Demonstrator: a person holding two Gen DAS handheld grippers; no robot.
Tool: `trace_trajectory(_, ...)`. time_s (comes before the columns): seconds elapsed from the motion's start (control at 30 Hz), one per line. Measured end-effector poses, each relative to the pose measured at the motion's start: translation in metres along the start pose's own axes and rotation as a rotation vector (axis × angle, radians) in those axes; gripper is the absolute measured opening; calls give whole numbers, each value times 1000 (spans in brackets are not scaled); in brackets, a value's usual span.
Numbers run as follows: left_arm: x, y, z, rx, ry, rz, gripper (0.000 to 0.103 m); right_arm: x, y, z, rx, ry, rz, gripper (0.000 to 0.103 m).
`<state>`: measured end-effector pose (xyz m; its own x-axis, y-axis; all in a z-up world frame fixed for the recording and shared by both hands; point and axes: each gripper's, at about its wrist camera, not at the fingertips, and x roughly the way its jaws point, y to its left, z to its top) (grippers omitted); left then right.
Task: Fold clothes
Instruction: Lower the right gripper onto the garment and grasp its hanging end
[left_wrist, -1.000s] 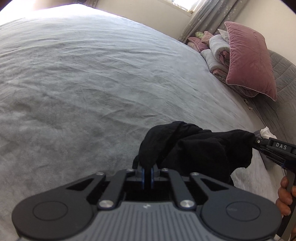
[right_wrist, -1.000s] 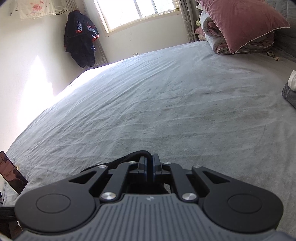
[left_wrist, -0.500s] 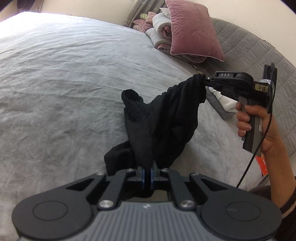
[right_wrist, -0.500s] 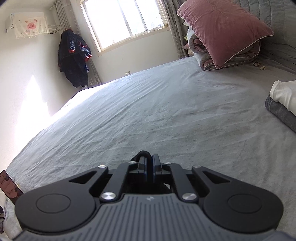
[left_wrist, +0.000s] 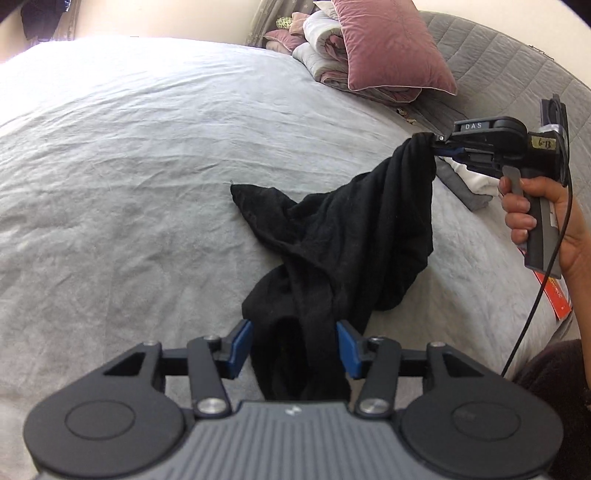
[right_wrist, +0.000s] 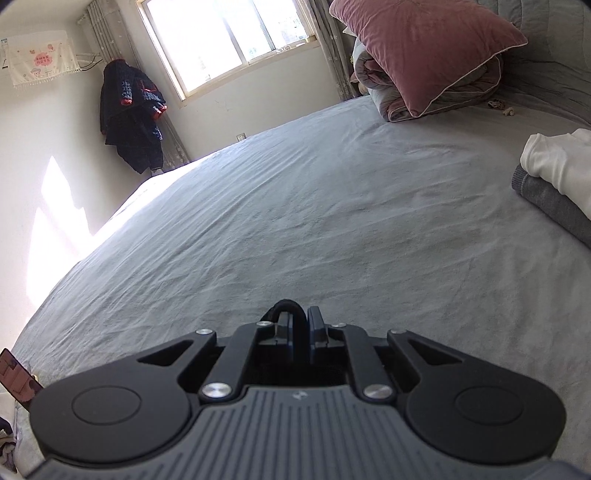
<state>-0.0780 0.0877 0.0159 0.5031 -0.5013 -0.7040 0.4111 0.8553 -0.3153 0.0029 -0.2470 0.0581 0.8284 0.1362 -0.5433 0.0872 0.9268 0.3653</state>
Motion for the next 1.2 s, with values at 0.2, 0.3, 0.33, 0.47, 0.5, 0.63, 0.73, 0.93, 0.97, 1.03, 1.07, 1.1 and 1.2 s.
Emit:
trace_trajectory(0.2,18,19,22,-71,-64,59,63,0,-6,-7,-21,30,-24,14)
trace_trajectory(0.3,39,31,35,-159,-65,62,63,3,-12,-10,-7,57,-32,16)
trace_trajectory(0.33,45,35,38,-188,-77,50,63,4,-14,-10,-2,67,-35,23)
trace_trajectory(0.47,77,46,47,-349,-106,69,61,2,-20,-14,10,69,-60,65)
trace_trajectory(0.5,82,45,51,-370,-120,78,61,3,-21,-15,13,76,-59,65)
trace_trajectory(0.63,101,36,64,-391,-157,117,54,7,-27,-15,43,111,-41,65)
trace_trajectory(0.73,108,27,67,-366,-182,174,38,14,-31,-16,94,143,-18,66)
trace_trajectory(0.93,114,19,74,-330,-205,260,4,26,-29,-15,169,190,61,66)
trace_trajectory(0.97,112,18,75,-323,-214,276,4,28,-26,-15,168,194,67,66)
trace_trajectory(1.03,108,17,77,-309,-233,319,4,31,-22,-15,164,197,71,66)
trace_trajectory(1.07,106,18,78,-301,-243,347,4,32,-20,-15,165,198,74,66)
trace_trajectory(1.1,104,19,79,-294,-249,369,4,33,-18,-15,167,199,76,66)
trace_trajectory(1.2,95,23,79,-227,-274,495,4,35,-14,-16,167,201,82,66)
